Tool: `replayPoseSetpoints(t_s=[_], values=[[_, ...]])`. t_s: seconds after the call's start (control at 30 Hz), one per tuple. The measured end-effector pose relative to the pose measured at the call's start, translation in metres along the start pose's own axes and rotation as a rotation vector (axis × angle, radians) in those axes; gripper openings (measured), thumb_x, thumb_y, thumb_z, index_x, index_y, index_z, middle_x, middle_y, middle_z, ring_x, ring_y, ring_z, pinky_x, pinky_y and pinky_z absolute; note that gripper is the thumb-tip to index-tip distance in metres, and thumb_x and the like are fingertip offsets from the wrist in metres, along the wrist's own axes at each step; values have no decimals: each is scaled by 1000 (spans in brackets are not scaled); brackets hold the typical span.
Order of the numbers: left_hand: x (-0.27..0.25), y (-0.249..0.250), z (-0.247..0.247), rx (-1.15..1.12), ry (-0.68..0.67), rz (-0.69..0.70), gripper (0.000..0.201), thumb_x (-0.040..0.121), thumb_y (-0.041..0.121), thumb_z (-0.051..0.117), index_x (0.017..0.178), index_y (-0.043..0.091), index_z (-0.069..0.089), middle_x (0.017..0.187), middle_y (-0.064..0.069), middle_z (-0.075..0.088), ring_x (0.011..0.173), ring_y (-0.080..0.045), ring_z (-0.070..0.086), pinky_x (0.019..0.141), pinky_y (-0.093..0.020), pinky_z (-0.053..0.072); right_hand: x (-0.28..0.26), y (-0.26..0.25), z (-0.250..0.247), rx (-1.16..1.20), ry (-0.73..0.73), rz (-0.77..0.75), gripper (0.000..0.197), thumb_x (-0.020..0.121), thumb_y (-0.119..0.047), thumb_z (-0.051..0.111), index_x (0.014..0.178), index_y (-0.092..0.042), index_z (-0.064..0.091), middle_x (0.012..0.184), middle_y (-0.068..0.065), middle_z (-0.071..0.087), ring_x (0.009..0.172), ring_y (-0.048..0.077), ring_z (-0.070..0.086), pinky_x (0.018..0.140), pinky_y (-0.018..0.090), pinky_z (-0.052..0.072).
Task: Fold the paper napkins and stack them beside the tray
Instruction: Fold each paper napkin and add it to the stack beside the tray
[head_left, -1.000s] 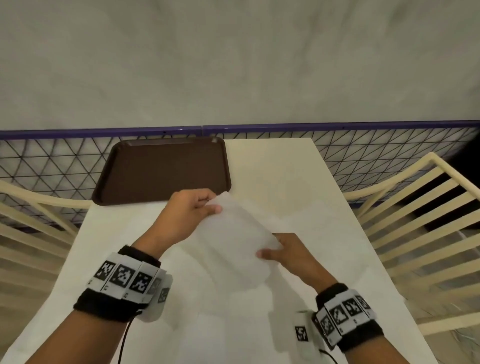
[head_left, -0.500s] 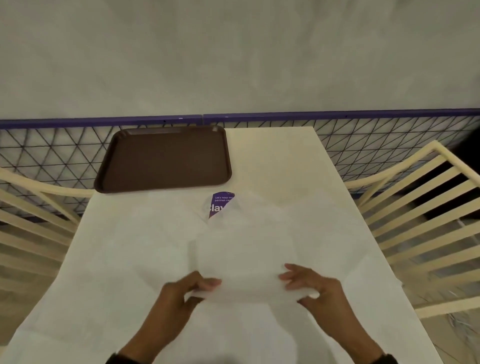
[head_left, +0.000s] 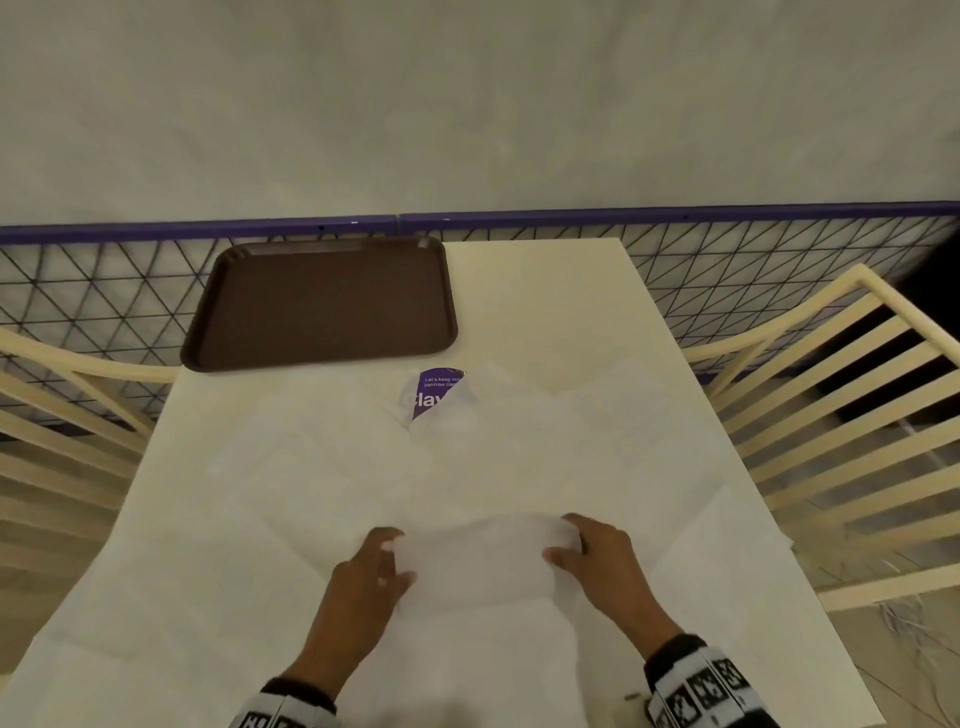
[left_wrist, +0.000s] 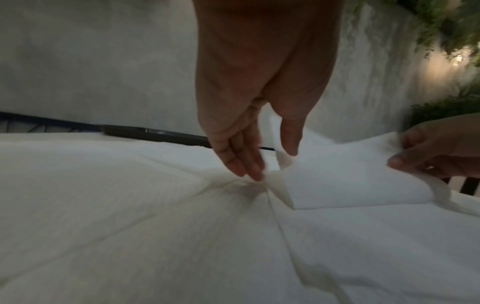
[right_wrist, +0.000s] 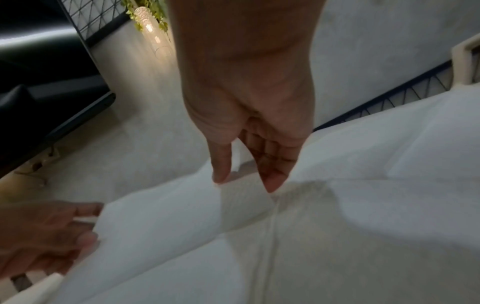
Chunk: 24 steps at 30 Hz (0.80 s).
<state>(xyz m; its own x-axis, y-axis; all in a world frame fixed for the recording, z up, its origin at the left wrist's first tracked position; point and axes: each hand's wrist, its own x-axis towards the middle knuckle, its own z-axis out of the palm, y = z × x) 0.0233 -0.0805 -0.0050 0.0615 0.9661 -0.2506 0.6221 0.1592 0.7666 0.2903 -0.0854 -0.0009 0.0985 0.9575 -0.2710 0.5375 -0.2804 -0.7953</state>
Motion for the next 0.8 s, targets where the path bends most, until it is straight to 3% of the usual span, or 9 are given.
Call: replayPoseSetpoints(t_s=[0.1, 0.17, 0.27, 0.37, 0.43, 0.5, 0.63, 0.73, 0.8], values=[[-4, 0, 3, 182, 114, 100, 55, 87, 18, 62, 136, 17, 39, 128, 1, 51, 113, -18, 52, 95, -28, 43, -1, 7, -5, -77, 37, 36, 52, 81, -26, 70, 126, -30, 44, 108, -12, 53, 101, 8, 49, 81, 13, 38], [-14, 4, 6, 377, 201, 280, 42, 93, 27, 50, 134, 18, 43, 131, 1, 53, 121, -15, 45, 103, -25, 33, -16, 12, -10, -244, 115, -62, 59, 87, -30, 61, 138, -28, 32, 126, -16, 38, 120, 7, 34, 98, 19, 30], [-27, 4, 28, 560, 19, 500, 44, 99, 40, 15, 124, 20, 46, 128, 0, 59, 128, -14, 35, 111, -19, 12, -39, 17, 1, -489, 238, -347, 44, 93, -32, 43, 135, -23, 38, 134, -7, 43, 126, 12, 33, 104, 19, 26], [-24, -12, 64, 744, -215, 606, 49, 96, 41, 22, 135, 15, 36, 157, -3, 15, 144, -18, 3, 112, -30, 6, -46, 21, 39, -747, -15, -500, 49, 98, -41, 13, 143, -26, 28, 151, -4, 27, 141, 14, 15, 110, 24, 13], [-21, -26, 80, 788, -275, 624, 61, 97, 41, 20, 148, 10, 11, 158, -6, -10, 145, -21, -7, 113, -32, 4, -41, 26, 65, -848, -175, -456, 58, 97, -46, 6, 148, -20, 7, 158, -1, 0, 144, 16, -2, 112, 28, 16], [-21, -33, 82, 821, -312, 612, 73, 94, 50, 22, 148, 7, -2, 157, -7, -10, 145, -21, -7, 112, -33, 4, -39, 39, 74, -918, -257, -416, 64, 95, -54, 9, 148, -17, 5, 157, 1, -6, 145, 17, -6, 112, 31, 15], [-30, -41, 62, 871, -391, 478, 94, 77, 59, 34, 148, 7, 2, 158, -8, -5, 146, -19, -6, 112, -29, 3, -43, 62, 45, -970, -307, -346, 60, 96, -53, 10, 147, -21, 11, 157, -2, -2, 144, 12, -4, 110, 33, 3], [-35, -57, 49, 842, -275, 415, 99, 70, 59, 33, 148, 7, 1, 158, -6, -6, 145, -16, -7, 114, -27, -3, -41, 70, 25, -989, -275, -239, 58, 97, -51, 14, 147, -23, 19, 158, -4, 2, 144, 10, -3, 109, 33, 3], [-37, -54, 46, 801, -219, 364, 96, 69, 57, 31, 148, 5, 13, 158, -7, 1, 146, -16, 6, 116, -29, 5, -42, 71, 24, -1019, -269, -187, 58, 97, -52, 15, 147, -22, 19, 157, -4, 5, 144, 10, -3, 109, 33, 4]])
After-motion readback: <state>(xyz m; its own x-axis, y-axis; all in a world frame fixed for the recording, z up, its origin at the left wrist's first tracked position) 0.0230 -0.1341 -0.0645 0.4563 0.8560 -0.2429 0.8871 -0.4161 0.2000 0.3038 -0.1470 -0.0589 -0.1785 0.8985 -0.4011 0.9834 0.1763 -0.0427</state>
